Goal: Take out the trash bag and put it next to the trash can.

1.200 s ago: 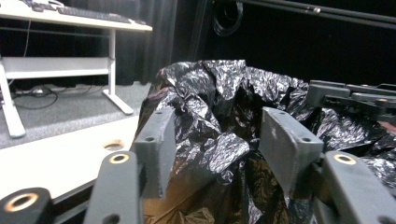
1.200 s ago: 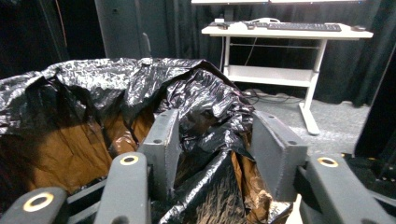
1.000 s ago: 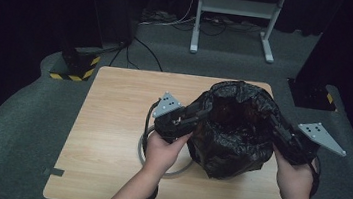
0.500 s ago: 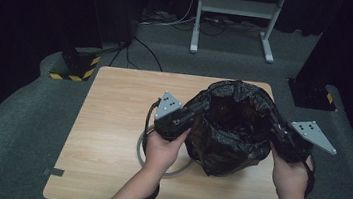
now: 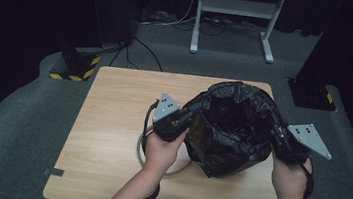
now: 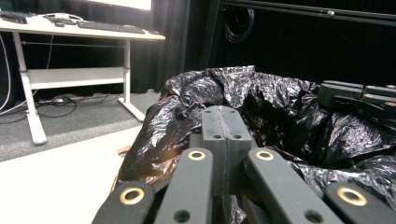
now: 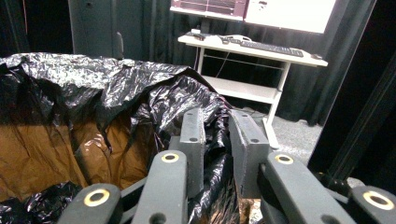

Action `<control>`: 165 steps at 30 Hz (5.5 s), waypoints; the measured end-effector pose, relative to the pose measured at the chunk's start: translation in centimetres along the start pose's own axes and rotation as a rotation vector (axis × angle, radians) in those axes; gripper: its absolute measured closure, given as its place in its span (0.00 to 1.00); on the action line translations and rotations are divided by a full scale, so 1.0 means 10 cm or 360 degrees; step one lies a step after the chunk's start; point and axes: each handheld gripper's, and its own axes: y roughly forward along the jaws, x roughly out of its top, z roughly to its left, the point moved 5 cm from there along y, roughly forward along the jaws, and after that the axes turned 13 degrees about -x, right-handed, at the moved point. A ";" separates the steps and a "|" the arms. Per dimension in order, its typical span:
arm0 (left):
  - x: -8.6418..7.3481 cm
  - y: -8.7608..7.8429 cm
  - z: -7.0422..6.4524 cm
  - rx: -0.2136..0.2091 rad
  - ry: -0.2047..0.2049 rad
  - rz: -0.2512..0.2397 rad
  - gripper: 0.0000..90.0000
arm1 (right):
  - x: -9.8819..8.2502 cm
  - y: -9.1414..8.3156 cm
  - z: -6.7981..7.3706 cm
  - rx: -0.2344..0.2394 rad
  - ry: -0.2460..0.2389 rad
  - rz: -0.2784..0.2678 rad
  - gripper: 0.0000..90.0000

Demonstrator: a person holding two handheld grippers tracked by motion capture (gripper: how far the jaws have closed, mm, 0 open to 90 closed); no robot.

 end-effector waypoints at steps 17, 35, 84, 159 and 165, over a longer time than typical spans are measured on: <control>0.03 -0.04 -0.03 -0.0007 -0.0010 -0.0062 1.00 | 0.09 -0.07 -0.05 0.0021 0.0025 -0.0054 1.00; 0.25 -0.26 -0.10 -0.0016 0.0044 -0.0168 1.00 | 0.50 -0.35 0.29 0.0104 0.0118 -0.0251 1.00; 0.27 -0.31 -0.03 -0.0161 -0.0121 -0.0162 0.31 | 0.12 -0.66 1.72 0.0349 -0.0238 -0.0437 1.00; 0.55 -0.03 0.33 0.0008 -0.0114 -0.0061 1.00 | 0.10 -0.13 -0.19 -0.0226 -0.0009 -0.0167 0.50; 0.62 -0.07 0.33 0.0007 -0.0104 -0.0120 1.00 | -0.01 -0.06 -0.28 -0.0275 0.0001 -0.0120 0.48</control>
